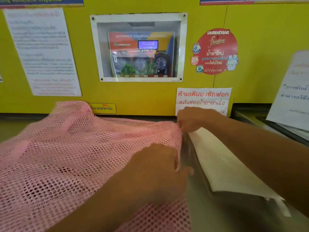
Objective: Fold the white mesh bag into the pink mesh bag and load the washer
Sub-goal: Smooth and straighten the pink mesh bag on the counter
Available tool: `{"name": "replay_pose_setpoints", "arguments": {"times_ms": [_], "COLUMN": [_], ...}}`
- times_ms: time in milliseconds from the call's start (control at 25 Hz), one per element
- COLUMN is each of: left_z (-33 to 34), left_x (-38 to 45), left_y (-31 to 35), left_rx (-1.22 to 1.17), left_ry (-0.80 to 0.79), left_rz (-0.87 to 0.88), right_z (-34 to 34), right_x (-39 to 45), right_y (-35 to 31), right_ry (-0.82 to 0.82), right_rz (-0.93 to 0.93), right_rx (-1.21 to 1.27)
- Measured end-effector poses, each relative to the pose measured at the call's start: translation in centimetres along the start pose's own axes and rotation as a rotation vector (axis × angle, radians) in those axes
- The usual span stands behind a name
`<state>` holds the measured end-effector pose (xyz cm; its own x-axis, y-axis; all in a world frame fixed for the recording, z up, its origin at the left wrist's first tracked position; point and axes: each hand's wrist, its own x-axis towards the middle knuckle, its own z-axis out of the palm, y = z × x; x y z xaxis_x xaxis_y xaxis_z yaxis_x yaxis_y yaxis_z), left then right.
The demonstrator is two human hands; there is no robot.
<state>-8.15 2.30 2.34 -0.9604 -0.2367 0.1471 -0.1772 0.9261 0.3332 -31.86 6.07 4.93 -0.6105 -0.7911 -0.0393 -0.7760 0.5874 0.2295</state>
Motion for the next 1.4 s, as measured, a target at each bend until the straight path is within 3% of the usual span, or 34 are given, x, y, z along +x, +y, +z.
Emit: {"name": "replay_pose_setpoints", "arguments": {"times_ms": [40,120,240,520,640,840,1120,1400], "left_z": [0.7,1.6,1.0,-0.4,-1.1,-3.2,-5.4,-11.9], "left_x": [-0.3,-0.3,-0.2,-1.7,-2.6,-5.2,-9.9,-13.5], "left_y": [0.4,0.3,-0.3,-0.9,-2.1,-4.2,-10.8,-21.2], "left_rx": [0.04,0.137,0.074,-0.116,-0.149,-0.243,-0.687,-0.733], "left_ry": [-0.123,-0.212,-0.21,-0.209,-0.163,-0.068,0.09,0.185], "left_rz": [-0.057,-0.123,-0.062,-0.045,-0.057,-0.098,-0.141,-0.193], "right_z": [0.2,0.7,1.6,2.7,2.5,-0.1,-2.7,-10.0], "right_x": [-0.1,-0.6,-1.4,-1.7,-1.7,0.2,3.7,9.3], "right_y": [-0.2,-0.9,-1.5,-1.6,-1.7,-1.2,-7.2,-18.2], "right_ry": [-0.013,-0.009,-0.051,0.073,0.134,0.482,0.505,0.624], "right_rz": [-0.008,-0.041,-0.109,-0.141,-0.174,-0.189,-0.187,-0.26], "right_rx": [0.015,0.115,0.183,0.123,0.044,0.052,-0.009,-0.119]}}
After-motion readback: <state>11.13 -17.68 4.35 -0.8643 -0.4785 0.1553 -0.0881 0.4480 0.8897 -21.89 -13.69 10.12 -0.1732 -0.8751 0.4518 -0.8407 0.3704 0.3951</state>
